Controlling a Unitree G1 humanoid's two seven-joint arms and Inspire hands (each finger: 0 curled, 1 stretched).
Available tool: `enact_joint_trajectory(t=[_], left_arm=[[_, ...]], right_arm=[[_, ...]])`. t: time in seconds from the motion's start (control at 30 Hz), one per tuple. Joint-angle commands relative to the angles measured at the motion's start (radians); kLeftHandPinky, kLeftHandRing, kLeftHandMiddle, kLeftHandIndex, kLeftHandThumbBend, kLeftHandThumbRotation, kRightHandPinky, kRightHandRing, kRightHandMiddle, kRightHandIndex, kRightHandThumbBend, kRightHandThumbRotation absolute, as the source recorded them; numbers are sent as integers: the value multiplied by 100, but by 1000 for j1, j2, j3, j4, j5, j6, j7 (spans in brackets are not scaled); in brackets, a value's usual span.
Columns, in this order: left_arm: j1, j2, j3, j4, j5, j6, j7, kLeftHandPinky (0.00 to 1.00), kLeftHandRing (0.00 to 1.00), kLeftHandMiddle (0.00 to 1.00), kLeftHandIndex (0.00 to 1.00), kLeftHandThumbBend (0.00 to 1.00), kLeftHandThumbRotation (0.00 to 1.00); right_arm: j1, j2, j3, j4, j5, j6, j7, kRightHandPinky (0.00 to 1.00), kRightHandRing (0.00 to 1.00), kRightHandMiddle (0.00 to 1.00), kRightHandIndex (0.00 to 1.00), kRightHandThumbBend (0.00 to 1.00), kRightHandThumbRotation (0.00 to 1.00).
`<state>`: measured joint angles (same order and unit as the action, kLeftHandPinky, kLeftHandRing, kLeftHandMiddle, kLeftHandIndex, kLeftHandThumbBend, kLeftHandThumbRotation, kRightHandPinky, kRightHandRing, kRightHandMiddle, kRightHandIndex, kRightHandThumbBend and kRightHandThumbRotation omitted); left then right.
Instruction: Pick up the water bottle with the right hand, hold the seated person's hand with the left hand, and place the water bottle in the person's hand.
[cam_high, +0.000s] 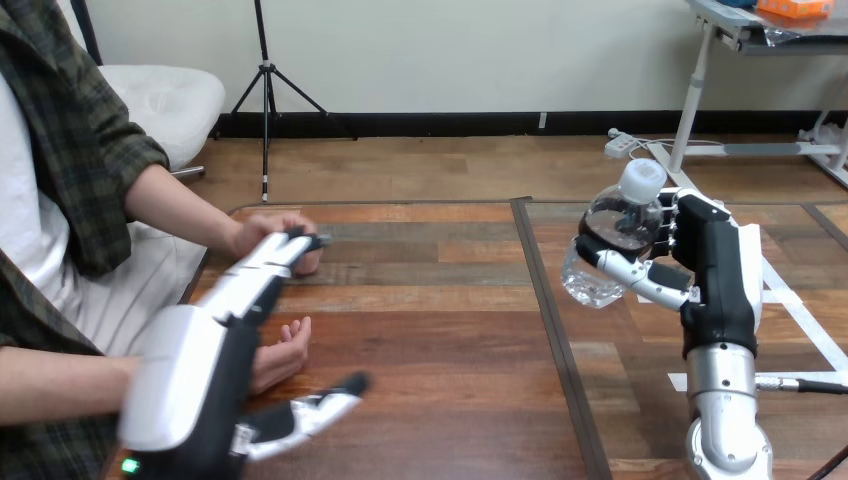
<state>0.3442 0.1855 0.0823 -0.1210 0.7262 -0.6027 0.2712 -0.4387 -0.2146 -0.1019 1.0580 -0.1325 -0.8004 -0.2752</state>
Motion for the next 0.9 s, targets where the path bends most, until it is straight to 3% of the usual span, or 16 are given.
enact_joint_trajectory(t=[0.0,0.43,0.67,0.87], left_arm=[[-27,37,39,-77,99,97,26,77,86,88,83,84,4],[-45,111,56,-100,299,335,21,75,82,84,80,91,9],[-62,149,43,-77,354,425,41,74,80,82,79,93,9],[-82,174,35,-54,383,501,28,73,80,82,79,94,7]], right_arm=[[-27,14,13,-103,-9,-41,2,40,43,48,51,79,0],[23,27,36,-176,-13,-71,38,39,44,49,51,77,0],[42,30,44,-207,-25,-70,48,39,44,50,51,77,0],[54,38,47,-226,-10,-70,67,39,44,50,51,76,0]])
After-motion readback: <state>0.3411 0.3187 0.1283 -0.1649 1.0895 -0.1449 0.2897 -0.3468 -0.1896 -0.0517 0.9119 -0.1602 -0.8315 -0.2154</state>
